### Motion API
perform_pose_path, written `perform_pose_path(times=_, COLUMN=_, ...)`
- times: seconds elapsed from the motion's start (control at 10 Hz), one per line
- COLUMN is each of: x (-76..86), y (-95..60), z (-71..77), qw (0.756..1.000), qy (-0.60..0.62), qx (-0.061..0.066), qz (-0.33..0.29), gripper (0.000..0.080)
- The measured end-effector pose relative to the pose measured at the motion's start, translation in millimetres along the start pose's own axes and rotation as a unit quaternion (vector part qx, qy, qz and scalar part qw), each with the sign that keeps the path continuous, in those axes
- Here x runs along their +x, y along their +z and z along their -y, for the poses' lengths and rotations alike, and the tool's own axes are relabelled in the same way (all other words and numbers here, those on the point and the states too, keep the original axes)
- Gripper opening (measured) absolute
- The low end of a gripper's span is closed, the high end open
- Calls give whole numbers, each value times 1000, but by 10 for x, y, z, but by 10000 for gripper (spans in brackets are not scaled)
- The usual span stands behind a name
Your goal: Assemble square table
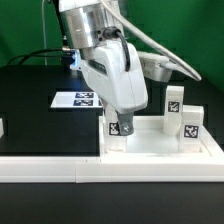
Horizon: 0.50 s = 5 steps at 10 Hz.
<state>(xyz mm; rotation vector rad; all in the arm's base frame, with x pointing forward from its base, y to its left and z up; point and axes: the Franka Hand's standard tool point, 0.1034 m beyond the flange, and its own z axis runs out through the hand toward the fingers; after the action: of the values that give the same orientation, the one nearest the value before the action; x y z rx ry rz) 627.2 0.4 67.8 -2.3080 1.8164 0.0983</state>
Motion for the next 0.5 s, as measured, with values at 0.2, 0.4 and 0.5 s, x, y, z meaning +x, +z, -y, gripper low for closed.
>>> perform_pose_path(times=0.2, x=28, y=0, z=-8, qw=997, qy=-75, qx=-2, qz=-4, gripper=648)
perform_pose_path(times=0.4, x=3, y=54, z=-7, qw=965, qy=-262, qx=-5, qz=-29, gripper=649)
perform_pose_path(times=0.5, x=-64, y=86, z=-33, qw=932, qy=-360, qx=-8, qz=-26, gripper=649)
